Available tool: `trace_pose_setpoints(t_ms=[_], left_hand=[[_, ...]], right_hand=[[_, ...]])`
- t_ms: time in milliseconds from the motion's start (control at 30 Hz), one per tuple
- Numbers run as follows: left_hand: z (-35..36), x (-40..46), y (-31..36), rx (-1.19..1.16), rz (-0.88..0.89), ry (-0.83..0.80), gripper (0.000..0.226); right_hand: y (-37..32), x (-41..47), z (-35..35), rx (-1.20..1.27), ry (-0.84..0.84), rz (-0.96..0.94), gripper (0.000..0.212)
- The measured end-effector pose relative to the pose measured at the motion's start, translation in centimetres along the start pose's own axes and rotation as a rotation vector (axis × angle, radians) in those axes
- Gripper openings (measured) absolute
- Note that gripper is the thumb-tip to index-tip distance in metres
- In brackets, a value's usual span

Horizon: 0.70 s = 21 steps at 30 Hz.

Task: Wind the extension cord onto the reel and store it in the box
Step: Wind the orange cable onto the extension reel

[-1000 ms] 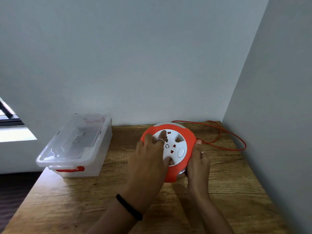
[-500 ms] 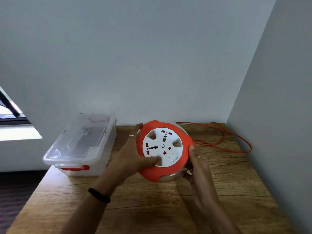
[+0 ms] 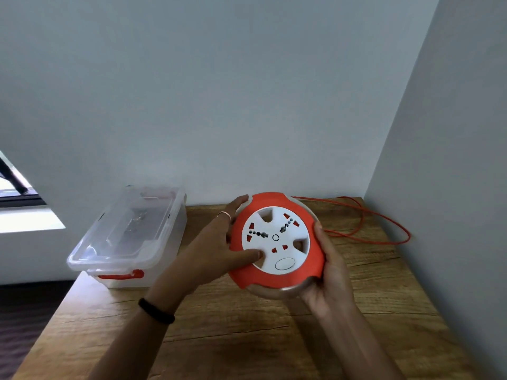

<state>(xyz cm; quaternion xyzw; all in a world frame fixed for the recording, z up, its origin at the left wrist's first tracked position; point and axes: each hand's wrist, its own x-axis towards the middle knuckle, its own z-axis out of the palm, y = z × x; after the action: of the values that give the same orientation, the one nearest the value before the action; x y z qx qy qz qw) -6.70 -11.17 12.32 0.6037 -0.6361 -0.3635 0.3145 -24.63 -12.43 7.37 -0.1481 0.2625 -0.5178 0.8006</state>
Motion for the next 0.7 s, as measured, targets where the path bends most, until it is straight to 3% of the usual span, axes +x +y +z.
trace_pose_setpoints(t_ms=[167, 300, 700], left_hand=[[3.5, -2.1, 1.2, 0.406, 0.063, 0.445, 0.071], [5.7, -2.7, 2.6, 0.510, 0.125, 0.373, 0.067], [5.5, -0.3, 5.0, 0.796, 0.043, 0.262, 0.057]], right_hand=[[0.2, 0.3, 0.4, 0.012, 0.041, -0.074, 0.049], [0.2, 0.1, 0.6, 0.021, 0.058, -0.085, 0.047], [0.6, 0.0, 0.3, -0.032, 0.100, -0.080, 0.056]])
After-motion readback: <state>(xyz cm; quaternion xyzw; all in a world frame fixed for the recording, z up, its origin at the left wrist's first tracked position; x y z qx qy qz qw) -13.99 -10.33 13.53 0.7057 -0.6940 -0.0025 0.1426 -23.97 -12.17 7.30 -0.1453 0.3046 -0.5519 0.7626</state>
